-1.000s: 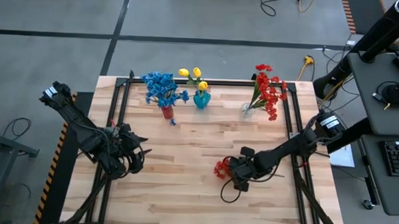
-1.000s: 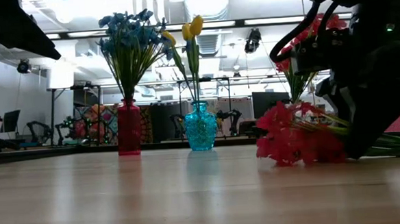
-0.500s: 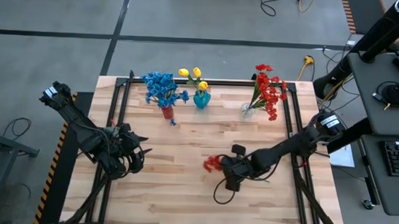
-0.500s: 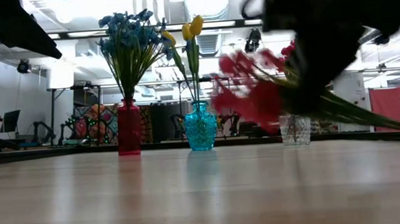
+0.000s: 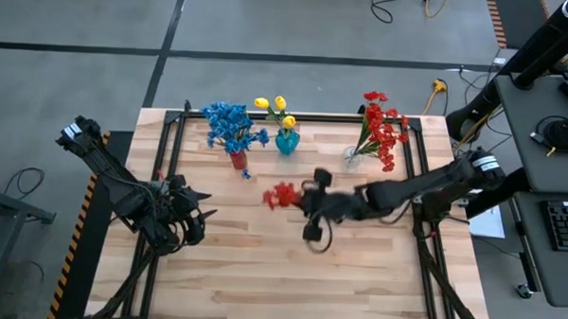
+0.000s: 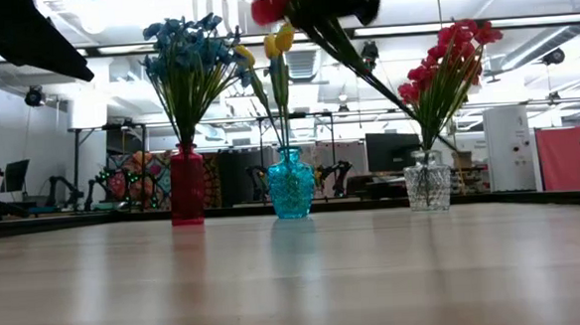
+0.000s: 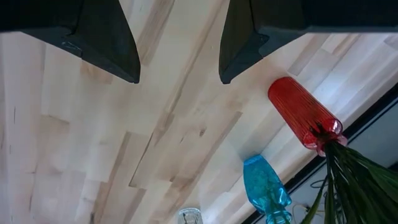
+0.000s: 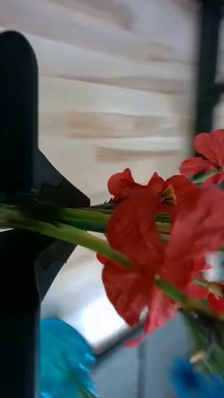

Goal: Sort flowers into vase by color
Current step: Put the red flower into the transparent vase, then return to Home Position

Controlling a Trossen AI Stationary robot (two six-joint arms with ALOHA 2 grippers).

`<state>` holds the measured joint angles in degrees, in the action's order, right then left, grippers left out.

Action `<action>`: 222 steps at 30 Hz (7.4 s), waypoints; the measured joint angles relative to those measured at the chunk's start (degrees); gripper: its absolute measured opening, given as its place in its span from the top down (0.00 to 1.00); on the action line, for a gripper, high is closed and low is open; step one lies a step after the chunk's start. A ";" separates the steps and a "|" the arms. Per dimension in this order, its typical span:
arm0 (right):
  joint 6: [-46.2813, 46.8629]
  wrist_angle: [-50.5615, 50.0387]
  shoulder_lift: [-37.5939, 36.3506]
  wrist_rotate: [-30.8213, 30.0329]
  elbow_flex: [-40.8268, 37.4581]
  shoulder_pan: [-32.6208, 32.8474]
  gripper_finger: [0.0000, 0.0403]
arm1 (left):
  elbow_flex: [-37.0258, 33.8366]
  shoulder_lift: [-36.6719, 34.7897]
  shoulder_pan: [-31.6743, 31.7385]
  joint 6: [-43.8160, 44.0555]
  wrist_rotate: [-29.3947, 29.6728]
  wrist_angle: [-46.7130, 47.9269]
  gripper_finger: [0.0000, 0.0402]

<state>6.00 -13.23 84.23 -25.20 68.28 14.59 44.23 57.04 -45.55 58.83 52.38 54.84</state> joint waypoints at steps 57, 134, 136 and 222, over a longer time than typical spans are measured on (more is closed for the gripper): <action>-27.76 40.92 -20.68 -20.36 -23.52 -24.66 0.93 | 0.09 0.00 0.03 -2.19 4.24 -0.47 0.50; -23.78 36.02 -20.73 -33.64 -23.59 -21.90 0.61 | 0.09 -0.01 -0.01 -2.19 4.20 -0.43 0.50; -24.23 36.03 -20.75 -35.53 -23.30 -21.24 0.59 | 0.09 0.00 0.00 -2.21 4.21 -0.43 0.50; -23.40 34.57 -49.39 -0.63 -44.82 -2.48 0.49 | -32.77 -16.39 4.63 -39.55 -49.47 -75.25 0.72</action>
<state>-17.40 21.34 34.84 -25.83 23.46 12.12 11.46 40.64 -40.92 19.28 2.91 -20.41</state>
